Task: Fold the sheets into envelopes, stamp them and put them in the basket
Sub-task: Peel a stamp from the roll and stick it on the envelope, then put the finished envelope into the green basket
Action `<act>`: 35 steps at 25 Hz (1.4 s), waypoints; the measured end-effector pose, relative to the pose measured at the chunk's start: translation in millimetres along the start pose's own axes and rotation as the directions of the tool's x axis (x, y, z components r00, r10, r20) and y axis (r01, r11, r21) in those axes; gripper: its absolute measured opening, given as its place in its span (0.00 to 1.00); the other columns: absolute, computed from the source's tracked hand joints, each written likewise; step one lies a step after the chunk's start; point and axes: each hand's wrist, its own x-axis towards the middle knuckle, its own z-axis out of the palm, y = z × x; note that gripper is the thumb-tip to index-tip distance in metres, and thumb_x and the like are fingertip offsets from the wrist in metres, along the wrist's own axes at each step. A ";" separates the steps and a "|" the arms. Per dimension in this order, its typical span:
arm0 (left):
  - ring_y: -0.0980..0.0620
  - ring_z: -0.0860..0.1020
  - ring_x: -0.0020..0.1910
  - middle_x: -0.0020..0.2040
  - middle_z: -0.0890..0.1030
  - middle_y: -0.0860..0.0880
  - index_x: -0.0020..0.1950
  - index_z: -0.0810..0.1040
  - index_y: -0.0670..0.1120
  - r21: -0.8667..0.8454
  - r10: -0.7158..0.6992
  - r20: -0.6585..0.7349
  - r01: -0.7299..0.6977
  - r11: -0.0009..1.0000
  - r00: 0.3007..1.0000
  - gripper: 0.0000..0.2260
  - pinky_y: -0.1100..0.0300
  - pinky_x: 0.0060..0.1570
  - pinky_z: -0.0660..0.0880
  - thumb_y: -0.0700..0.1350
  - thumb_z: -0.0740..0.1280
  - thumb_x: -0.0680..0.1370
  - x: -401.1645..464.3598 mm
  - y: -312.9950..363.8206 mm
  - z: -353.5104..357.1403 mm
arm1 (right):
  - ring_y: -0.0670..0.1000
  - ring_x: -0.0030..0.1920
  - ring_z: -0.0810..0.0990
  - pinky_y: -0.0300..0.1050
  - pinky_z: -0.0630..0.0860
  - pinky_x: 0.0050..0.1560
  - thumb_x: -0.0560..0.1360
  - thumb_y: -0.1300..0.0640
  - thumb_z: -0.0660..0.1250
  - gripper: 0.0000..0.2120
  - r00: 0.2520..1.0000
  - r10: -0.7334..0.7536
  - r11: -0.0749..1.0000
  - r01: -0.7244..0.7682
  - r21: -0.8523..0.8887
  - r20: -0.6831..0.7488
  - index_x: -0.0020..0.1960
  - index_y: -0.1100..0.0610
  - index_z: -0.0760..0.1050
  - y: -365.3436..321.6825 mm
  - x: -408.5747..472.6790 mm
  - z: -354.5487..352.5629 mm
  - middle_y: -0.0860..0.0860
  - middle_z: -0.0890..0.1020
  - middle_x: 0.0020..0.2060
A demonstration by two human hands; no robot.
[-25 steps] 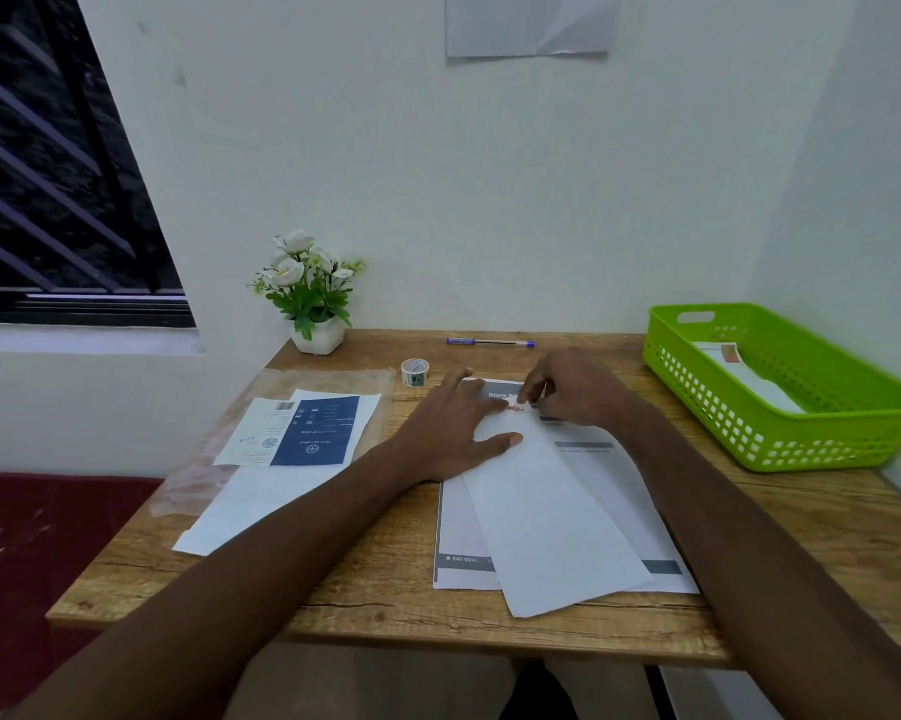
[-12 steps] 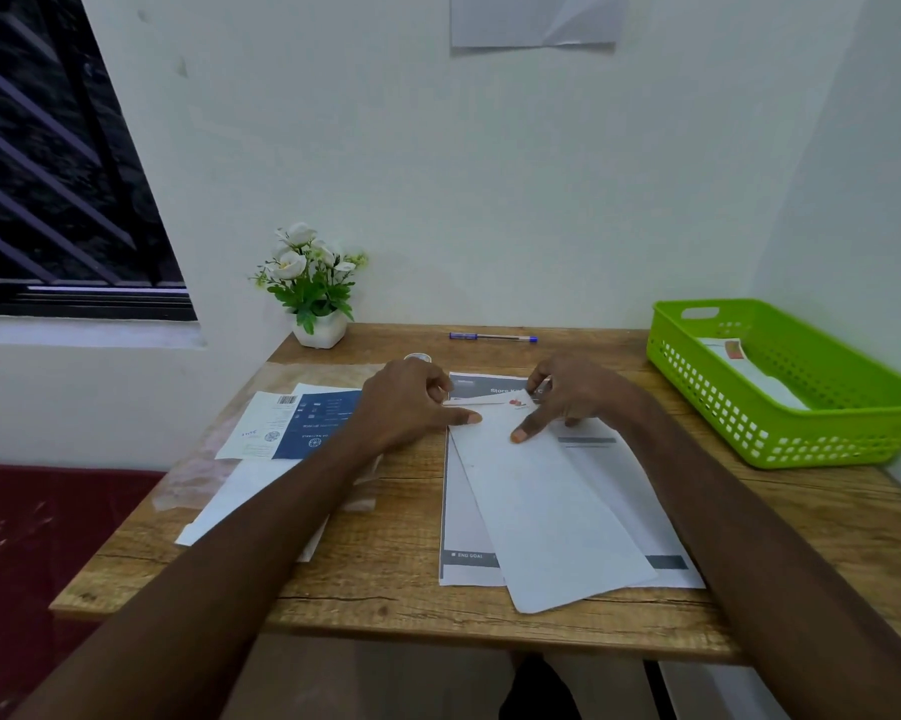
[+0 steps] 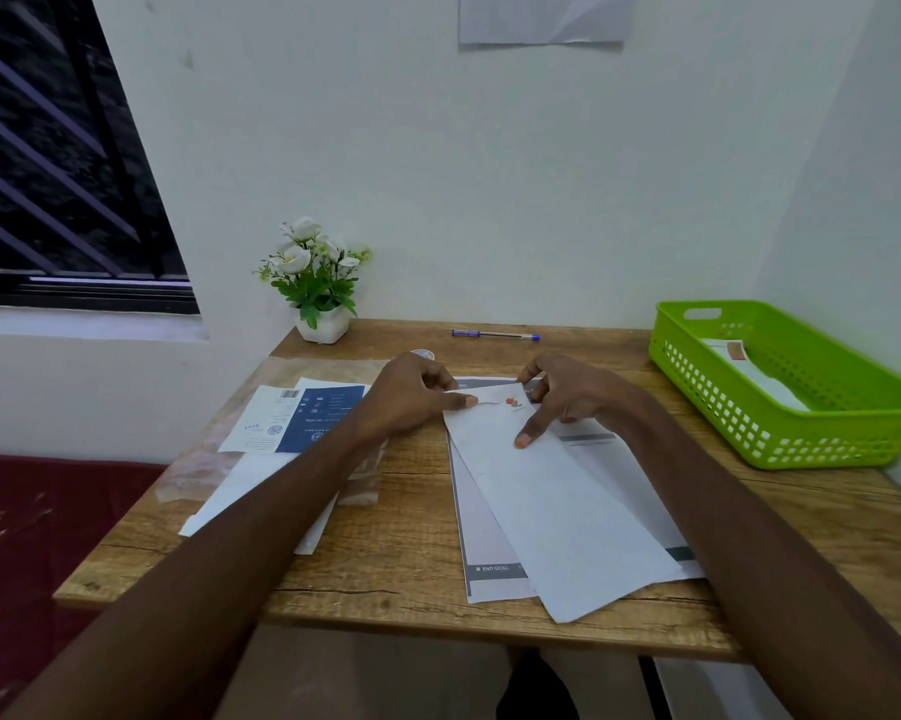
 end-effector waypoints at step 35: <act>0.45 0.87 0.44 0.50 0.87 0.39 0.51 0.82 0.34 -0.834 -0.164 -0.060 0.041 0.550 0.985 0.07 0.57 0.39 0.84 0.32 0.75 0.74 0.4 126.2 52.3 | 0.61 0.46 0.79 0.54 0.76 0.51 0.72 0.75 0.67 0.09 0.903 0.121 0.860 0.112 0.498 -0.413 0.52 0.74 0.78 23.4 -128.1 -88.8 0.66 0.80 0.49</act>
